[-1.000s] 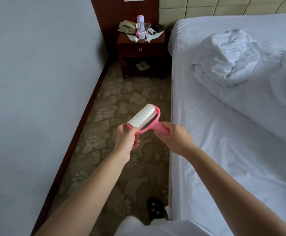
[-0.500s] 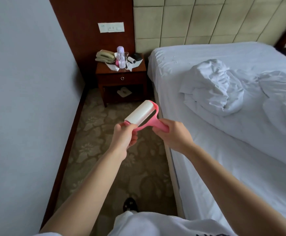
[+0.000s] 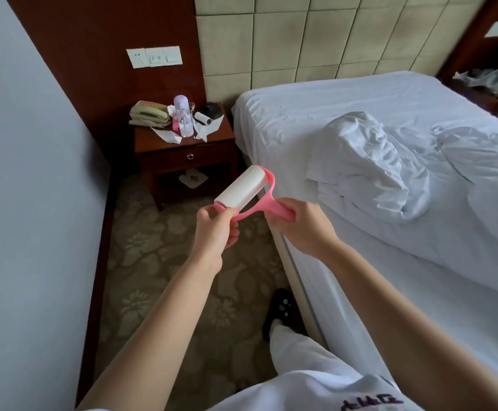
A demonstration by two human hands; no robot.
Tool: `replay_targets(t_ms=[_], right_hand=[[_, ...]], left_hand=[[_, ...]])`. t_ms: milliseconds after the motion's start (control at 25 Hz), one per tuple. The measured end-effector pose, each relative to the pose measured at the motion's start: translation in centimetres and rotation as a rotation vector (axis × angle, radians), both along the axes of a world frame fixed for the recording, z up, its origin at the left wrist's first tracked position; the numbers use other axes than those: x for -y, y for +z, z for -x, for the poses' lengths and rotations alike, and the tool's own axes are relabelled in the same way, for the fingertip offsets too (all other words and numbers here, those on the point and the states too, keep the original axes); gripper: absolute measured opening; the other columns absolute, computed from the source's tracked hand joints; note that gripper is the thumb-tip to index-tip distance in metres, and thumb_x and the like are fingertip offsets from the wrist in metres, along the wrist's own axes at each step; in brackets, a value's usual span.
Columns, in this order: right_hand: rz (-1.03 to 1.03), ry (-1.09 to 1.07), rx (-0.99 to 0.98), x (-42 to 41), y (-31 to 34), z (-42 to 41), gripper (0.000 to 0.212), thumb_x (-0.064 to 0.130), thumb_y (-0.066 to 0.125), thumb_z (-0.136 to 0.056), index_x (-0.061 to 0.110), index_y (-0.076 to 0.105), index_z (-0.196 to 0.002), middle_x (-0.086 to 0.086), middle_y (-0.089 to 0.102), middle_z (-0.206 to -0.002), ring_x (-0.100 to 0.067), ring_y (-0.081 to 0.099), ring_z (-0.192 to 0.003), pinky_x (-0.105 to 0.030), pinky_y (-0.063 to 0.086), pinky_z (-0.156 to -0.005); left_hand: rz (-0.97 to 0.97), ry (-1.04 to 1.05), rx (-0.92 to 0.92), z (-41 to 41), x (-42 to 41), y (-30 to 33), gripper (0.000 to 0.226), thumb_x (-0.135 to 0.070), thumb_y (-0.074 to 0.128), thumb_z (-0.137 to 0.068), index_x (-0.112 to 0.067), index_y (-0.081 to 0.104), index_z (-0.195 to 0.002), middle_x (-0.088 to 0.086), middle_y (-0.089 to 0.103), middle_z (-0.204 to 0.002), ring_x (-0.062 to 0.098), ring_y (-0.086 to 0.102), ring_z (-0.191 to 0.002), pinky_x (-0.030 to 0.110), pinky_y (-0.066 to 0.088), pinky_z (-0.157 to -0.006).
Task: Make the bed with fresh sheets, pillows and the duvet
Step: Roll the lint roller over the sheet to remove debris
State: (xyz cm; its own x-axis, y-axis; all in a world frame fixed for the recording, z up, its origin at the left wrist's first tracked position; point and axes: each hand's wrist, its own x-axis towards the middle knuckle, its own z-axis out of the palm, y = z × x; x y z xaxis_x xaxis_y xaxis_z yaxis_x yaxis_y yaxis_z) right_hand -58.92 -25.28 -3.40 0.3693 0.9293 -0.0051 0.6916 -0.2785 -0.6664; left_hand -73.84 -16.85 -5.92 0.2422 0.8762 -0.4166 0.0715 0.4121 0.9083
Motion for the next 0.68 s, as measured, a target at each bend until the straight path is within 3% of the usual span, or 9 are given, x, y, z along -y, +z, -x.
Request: replay_targets(t_ms=[280, 680], right_hand=[[-0.052, -0.023, -0.051, -11.4, -1.7, -9.0, 0.023, 0.033, 0.057, -0.093, 0.024, 0.066, -0.113, 0.023, 0.051, -0.069, 0.002, 0.048, -0.055, -0.010, 0.030, -0.046], [-0.007, -0.121, -0.081, -27.2, -2.3, -24.3, 0.014, 0.034, 0.058, -0.090, 0.022, 0.065, -0.094, 0.008, 0.052, -0.061, -0.007, 0.044, -0.051, -0.022, 0.028, -0.048]], left_hand=[[-0.049, 0.002, -0.100, -9.5, -11.4, 0.3, 0.035, -0.022, 0.060, -0.090, -0.017, 0.044, -0.121, 0.008, 0.060, -0.093, 0.015, 0.060, -0.073, 0.025, 0.053, -0.065], [-0.028, -0.072, -0.154, -25.1, -28.0, 0.8, 0.037, -0.022, 0.059, -0.092, -0.017, 0.045, -0.125, 0.007, 0.061, -0.093, 0.014, 0.061, -0.074, 0.025, 0.052, -0.066]])
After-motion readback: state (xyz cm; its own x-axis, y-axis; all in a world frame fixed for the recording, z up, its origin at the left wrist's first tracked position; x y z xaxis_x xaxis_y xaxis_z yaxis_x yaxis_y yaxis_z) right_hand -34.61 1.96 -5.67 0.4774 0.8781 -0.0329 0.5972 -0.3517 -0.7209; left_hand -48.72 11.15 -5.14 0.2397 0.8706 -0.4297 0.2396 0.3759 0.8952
